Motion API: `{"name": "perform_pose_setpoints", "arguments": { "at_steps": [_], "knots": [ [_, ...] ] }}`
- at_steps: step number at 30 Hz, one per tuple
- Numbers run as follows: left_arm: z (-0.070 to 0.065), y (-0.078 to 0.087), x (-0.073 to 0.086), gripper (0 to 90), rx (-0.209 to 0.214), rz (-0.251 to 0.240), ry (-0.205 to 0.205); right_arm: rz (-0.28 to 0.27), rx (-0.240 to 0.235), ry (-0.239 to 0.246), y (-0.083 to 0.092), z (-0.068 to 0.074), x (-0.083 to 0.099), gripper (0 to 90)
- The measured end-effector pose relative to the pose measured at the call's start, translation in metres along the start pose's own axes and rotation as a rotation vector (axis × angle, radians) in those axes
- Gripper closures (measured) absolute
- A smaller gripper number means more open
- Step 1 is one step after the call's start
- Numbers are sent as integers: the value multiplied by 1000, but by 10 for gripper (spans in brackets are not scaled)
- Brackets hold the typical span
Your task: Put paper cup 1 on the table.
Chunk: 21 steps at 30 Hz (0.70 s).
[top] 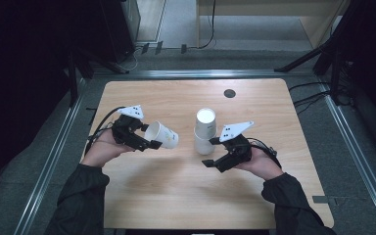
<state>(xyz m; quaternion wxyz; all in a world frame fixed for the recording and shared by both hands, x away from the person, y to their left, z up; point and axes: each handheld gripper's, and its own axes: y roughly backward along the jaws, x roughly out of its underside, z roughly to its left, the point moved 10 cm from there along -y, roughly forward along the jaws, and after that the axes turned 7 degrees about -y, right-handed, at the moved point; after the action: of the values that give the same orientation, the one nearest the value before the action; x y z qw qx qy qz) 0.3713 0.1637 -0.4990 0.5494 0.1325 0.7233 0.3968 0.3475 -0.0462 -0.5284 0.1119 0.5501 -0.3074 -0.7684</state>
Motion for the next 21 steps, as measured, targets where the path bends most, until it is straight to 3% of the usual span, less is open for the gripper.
{"name": "perform_pose_setpoints", "arguments": {
  "at_steps": [5,9,17,21],
  "knots": [
    [16,11,15,264,-36,18,44,4,4,-2,2,0,2,177],
    [26,18,22,264,-68,34,80,-10,42,-15,6,-2,5,178],
    [43,29,42,264,-127,117,128,0,66,-6,6,-4,9,177],
    [53,34,53,263,-185,169,140,-1,64,-11,6,-5,10,176]
  ]
}}
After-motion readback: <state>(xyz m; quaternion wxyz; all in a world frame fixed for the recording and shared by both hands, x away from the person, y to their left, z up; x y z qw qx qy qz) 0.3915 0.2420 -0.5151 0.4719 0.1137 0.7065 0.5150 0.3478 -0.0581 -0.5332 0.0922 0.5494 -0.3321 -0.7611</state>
